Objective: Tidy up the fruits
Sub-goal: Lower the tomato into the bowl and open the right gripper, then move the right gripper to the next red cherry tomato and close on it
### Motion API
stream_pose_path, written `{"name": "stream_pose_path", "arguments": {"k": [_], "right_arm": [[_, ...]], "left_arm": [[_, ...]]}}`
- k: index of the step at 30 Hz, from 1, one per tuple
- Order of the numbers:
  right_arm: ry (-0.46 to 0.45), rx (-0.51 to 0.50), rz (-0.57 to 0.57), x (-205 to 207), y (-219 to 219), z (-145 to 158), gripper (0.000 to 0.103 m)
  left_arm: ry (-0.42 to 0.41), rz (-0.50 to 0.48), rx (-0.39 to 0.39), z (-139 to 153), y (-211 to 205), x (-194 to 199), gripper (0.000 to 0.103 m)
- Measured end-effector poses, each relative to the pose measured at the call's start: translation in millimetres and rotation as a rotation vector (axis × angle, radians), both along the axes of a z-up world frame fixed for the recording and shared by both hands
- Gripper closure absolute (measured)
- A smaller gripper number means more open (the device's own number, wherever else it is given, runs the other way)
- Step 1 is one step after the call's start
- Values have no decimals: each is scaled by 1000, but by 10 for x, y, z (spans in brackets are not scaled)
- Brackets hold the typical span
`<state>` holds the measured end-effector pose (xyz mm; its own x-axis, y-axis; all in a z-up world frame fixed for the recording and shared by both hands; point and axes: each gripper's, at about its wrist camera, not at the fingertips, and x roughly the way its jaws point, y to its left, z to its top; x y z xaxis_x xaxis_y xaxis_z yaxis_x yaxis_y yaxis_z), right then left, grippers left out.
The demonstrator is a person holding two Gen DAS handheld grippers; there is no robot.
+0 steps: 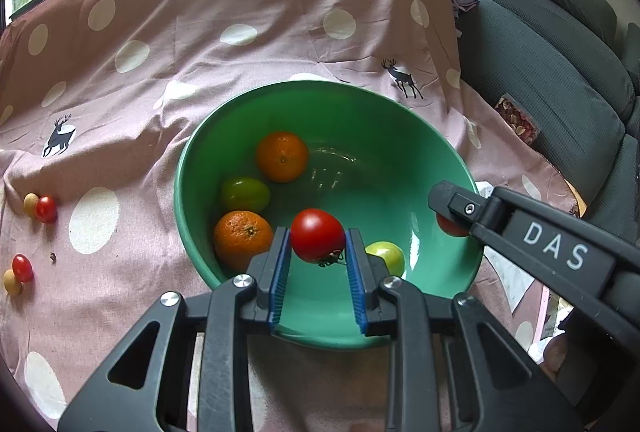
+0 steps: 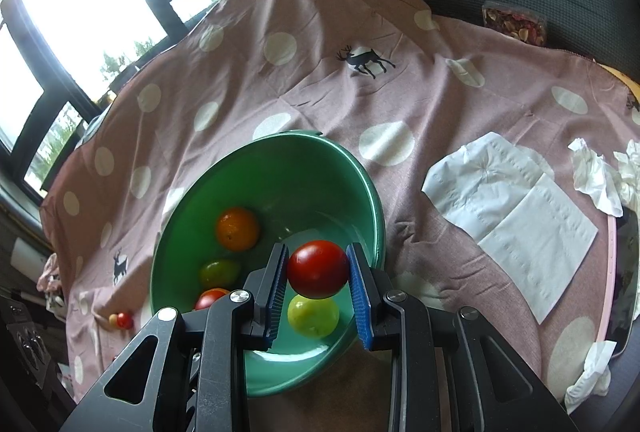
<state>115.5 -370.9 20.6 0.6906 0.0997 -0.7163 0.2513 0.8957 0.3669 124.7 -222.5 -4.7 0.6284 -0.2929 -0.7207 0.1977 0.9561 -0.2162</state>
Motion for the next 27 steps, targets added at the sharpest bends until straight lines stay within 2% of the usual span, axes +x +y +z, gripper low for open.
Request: {"name": "stream_pose_path", "arguments": {"k": [16, 27], "right_arm": [[4, -2, -1, -4, 6, 0, 72], [9, -23, -1, 6, 34, 9, 72]], "left_arm": [[2, -2, 2, -18, 0, 2, 76], [8, -11, -77, 77, 133, -54, 76]]}}
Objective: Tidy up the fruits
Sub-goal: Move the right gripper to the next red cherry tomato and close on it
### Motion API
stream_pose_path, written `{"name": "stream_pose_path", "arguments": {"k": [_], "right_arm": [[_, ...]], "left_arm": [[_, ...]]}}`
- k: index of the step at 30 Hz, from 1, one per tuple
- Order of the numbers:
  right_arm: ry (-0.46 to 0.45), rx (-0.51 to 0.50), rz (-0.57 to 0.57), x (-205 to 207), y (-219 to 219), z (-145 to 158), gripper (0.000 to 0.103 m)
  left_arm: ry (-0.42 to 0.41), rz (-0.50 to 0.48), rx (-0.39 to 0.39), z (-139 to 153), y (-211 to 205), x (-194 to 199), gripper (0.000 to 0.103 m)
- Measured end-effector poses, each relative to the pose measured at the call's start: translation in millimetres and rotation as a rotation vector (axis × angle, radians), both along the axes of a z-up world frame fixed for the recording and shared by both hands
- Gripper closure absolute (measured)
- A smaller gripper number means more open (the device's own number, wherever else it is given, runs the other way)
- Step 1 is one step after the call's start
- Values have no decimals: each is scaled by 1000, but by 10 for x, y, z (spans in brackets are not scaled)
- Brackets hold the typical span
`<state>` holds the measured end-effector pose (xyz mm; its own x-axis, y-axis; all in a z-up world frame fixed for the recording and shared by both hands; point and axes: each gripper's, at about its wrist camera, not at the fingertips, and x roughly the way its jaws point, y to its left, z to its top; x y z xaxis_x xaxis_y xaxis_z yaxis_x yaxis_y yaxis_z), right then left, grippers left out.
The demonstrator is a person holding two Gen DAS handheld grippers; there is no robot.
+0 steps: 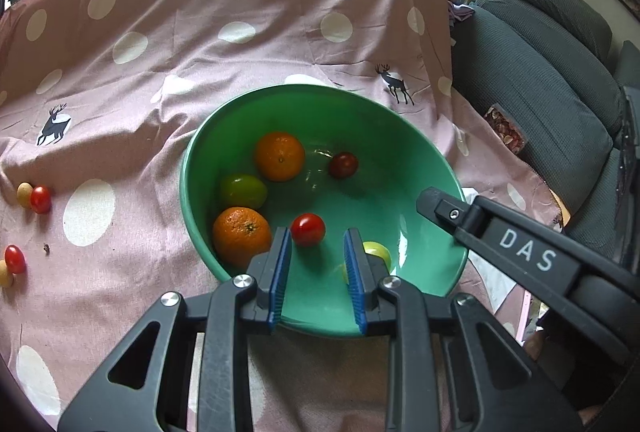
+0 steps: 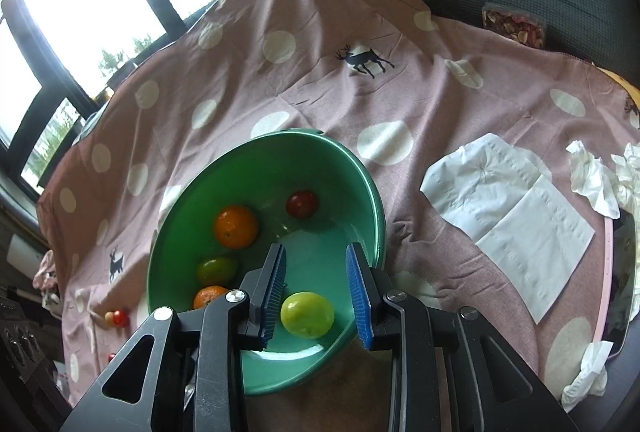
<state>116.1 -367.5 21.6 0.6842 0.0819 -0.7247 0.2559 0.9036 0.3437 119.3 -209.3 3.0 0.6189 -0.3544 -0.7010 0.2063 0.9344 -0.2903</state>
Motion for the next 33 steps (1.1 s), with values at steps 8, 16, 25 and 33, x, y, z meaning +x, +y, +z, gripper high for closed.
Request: {"name": "stream_pose_path", "arguments": {"k": [8, 16, 25, 33], "right_arm": [[-38, 108, 63, -14, 45, 64, 71], [-73, 28, 107, -24, 374, 178, 63], [-116, -48, 196, -60, 829, 245, 54], [-109, -59, 332, -42, 1227, 182, 39]], "left_arm": [[-67, 60, 2, 321, 334, -211, 62], [-102, 270, 44, 648, 1202, -407, 46], [-97, 496, 50, 559, 2150, -530, 38], [-19, 573, -10, 238, 2558, -492, 38]]}}
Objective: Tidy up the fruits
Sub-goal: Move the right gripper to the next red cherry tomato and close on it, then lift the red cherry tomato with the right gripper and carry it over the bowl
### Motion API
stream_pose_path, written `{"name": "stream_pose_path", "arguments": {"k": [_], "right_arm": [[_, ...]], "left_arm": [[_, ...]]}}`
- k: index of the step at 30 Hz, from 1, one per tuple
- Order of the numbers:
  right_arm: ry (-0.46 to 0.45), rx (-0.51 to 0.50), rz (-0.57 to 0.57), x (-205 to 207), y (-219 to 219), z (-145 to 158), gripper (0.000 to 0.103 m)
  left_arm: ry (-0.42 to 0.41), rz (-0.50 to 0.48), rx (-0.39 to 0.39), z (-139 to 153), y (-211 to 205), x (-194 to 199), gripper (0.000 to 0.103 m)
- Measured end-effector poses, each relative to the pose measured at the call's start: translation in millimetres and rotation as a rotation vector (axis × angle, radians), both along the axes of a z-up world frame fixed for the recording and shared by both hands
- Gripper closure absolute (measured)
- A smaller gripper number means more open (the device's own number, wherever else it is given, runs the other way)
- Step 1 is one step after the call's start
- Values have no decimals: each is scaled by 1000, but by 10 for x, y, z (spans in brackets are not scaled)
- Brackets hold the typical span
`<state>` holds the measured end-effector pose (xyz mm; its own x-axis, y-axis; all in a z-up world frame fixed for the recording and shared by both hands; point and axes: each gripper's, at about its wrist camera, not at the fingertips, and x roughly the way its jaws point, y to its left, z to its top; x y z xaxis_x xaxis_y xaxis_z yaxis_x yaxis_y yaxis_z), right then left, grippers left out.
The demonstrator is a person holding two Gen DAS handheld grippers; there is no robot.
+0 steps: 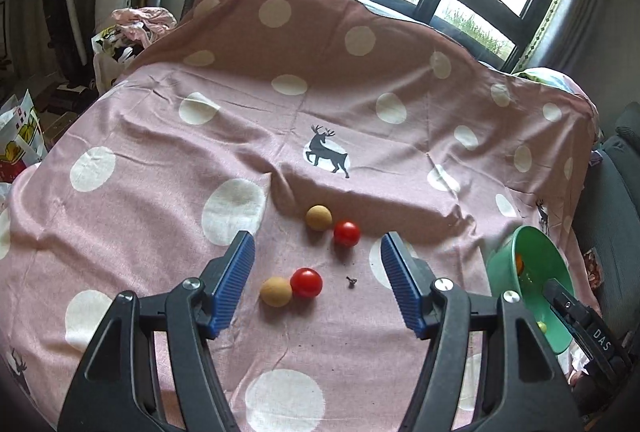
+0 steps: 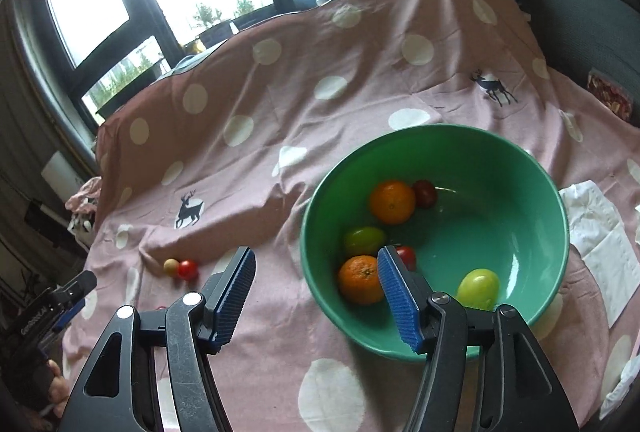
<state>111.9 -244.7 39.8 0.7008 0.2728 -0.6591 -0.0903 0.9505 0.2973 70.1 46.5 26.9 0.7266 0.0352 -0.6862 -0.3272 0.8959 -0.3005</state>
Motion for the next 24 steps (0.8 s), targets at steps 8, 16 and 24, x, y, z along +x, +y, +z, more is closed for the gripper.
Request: {"name": "stream_pose_path", "arguments": {"k": [8, 16, 24], "right_arm": [[64, 29, 189, 329, 619, 52, 38], [233, 69, 381, 902, 1420, -274, 64], [286, -20, 425, 1033, 1825, -668, 69]], "left_arm": [[70, -38, -27, -270, 123, 158, 48], [163, -121, -82, -537, 97, 348, 73], [193, -159, -93, -628, 26, 428, 74]]}}
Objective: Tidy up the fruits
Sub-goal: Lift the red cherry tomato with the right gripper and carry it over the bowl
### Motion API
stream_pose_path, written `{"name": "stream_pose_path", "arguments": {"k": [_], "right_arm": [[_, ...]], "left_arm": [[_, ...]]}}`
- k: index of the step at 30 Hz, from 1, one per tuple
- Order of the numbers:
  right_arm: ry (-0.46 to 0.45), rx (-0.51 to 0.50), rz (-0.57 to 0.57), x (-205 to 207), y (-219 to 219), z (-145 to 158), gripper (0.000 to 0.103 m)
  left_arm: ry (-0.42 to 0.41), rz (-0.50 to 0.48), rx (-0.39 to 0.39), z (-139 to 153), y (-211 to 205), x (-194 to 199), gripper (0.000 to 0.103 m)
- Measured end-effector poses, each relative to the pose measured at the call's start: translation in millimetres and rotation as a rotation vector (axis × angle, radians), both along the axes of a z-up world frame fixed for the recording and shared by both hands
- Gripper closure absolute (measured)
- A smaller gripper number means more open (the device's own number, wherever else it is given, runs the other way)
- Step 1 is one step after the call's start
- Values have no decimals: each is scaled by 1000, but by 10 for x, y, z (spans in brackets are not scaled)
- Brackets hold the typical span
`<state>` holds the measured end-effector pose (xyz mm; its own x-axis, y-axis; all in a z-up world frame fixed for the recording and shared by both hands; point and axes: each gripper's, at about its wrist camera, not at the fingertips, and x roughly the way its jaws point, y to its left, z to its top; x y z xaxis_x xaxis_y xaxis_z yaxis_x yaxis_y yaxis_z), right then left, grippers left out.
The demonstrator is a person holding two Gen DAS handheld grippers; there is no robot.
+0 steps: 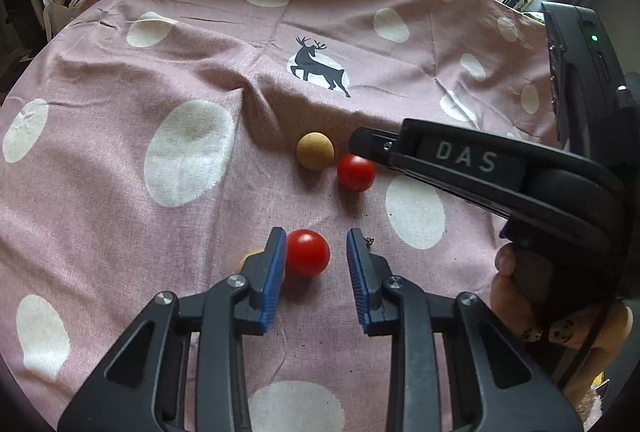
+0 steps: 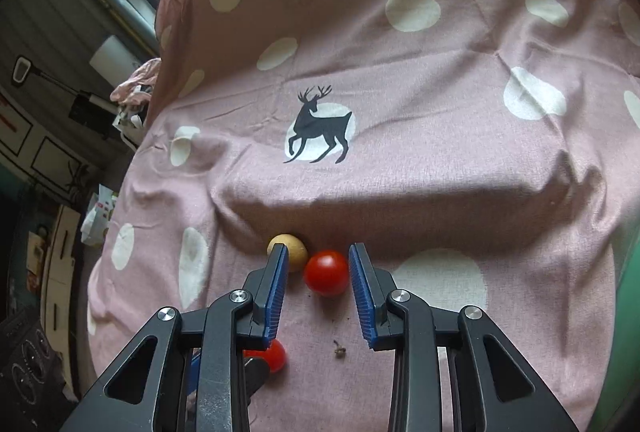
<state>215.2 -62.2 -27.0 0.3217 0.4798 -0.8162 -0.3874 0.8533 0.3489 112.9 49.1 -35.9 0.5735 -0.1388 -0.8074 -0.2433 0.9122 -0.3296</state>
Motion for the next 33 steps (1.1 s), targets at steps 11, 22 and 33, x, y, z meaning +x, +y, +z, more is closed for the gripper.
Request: {"name": "stream_pose_path", "arguments": {"k": [11, 22, 33], "right_arm": [[57, -39, 10, 54, 14, -175, 69], [57, -57, -25, 0, -119, -131, 74], [-67, 63, -138, -527, -842, 486, 74]], "left_arm": [[33, -34, -7, -116, -103, 55, 76], [56, -50, -13, -184, -207, 101, 78], [-86, -99, 16, 265, -501, -143, 78]]}}
